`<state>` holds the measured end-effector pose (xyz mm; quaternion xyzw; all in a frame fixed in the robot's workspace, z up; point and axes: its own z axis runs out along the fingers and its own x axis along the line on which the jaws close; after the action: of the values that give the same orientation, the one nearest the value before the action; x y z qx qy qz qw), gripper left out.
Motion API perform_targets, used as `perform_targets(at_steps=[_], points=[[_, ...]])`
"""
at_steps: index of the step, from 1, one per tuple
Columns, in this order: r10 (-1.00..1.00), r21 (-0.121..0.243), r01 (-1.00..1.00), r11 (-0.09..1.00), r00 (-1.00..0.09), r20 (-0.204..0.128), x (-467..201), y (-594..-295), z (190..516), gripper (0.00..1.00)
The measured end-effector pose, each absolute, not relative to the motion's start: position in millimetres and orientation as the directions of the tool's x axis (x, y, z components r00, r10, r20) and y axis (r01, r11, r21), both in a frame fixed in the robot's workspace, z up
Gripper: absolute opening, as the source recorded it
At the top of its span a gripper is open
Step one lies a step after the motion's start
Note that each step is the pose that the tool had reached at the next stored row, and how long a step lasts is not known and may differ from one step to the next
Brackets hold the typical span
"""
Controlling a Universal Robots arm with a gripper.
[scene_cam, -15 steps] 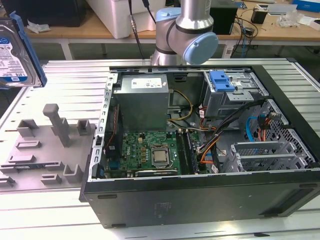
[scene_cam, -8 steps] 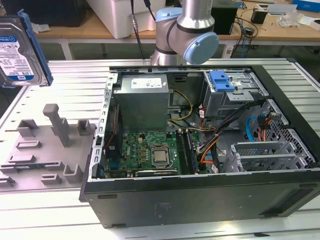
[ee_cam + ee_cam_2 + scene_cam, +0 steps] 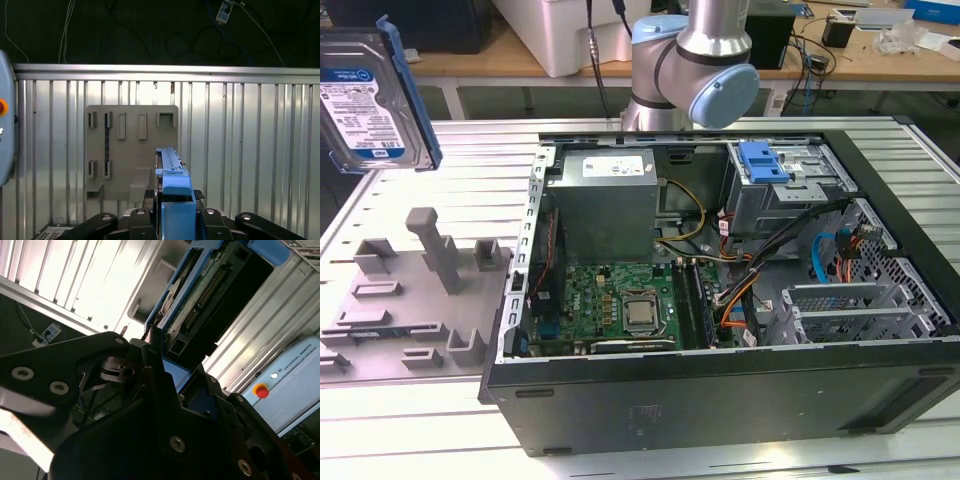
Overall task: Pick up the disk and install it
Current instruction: 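Pick up the disk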
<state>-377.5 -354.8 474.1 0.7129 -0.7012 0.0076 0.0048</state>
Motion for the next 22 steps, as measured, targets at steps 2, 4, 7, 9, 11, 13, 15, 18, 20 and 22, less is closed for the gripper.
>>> perform_targets(at_steps=[2,4,7,9,11,13,15,18,20,22], points=[[-1.0,-0.004,-1.0,-0.016,0.016,0.018,-373,-355,475,0.37],[-1.0,-0.004,-1.0,-0.016,0.016,0.018,-369,-356,475,0.37],[-1.0,-0.004,-1.0,-0.016,0.016,0.018,-362,-356,476,0.37],[-1.0,-0.004,-1.0,-0.016,0.016,0.018,-356,-357,477,0.37],[-1.0,-0.004,-1.0,-0.017,0.016,0.018,-350,-357,477,0.37],[-1.0,-0.004,-1.0,-0.016,0.016,0.018,-344,-358,477,0.37],[-1.0,-0.004,-1.0,-0.016,0.016,0.018,-340,-359,478,0.37],[-1.0,-0.004,-1.0,-0.017,0.016,0.018,-329,-360,478,0.37],[-1.0,-0.004,-1.0,-0.016,0.016,0.018,-324,-361,478,0.37],[-1.0,-0.004,-1.0,-0.016,0.016,0.018,-318,-362,478,0.37]])
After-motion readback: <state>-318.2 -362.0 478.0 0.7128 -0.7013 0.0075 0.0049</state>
